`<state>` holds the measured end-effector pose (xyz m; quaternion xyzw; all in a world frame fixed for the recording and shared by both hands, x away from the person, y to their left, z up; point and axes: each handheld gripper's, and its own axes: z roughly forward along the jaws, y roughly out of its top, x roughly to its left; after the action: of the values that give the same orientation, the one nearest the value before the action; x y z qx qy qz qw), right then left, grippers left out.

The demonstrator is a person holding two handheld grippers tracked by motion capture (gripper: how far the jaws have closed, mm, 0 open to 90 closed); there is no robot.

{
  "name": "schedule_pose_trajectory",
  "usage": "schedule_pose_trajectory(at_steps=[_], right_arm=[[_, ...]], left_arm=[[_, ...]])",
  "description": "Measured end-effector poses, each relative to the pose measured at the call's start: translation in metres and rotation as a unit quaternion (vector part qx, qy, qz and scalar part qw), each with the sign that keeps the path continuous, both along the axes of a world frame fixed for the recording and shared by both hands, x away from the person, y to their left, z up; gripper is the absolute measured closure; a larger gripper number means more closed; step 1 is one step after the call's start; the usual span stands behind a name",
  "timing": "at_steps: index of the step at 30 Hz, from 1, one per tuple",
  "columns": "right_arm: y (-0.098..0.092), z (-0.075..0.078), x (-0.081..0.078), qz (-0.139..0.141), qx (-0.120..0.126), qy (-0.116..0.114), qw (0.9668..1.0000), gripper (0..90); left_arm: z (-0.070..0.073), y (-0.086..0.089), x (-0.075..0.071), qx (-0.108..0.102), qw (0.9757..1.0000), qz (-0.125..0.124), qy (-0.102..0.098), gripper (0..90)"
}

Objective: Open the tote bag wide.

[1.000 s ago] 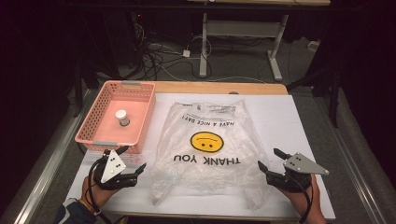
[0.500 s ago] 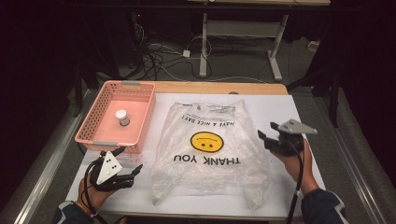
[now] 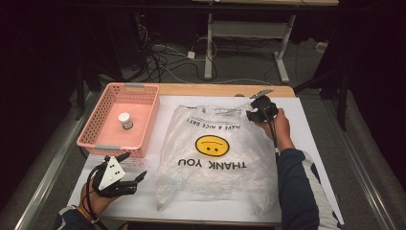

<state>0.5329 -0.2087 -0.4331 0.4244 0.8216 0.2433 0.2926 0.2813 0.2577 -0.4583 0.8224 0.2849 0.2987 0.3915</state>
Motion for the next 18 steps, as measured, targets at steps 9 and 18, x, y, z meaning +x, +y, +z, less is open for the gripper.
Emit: schedule_pose_trajectory(at_steps=[9, 18], right_arm=[[0.001, -0.028, 0.016, -0.027, -0.031, 0.063, 0.9972, 86.5], [-0.039, -0.028, 0.014, -0.128, 0.008, 0.065, 0.9896, 90.0]], left_arm=[[-0.002, 0.001, 0.001, 0.002, 1.0000, -0.002, 0.007, 19.9], [-0.003, -0.003, 0.002, 0.009, 0.9999, 0.000, 0.007, 19.9]])
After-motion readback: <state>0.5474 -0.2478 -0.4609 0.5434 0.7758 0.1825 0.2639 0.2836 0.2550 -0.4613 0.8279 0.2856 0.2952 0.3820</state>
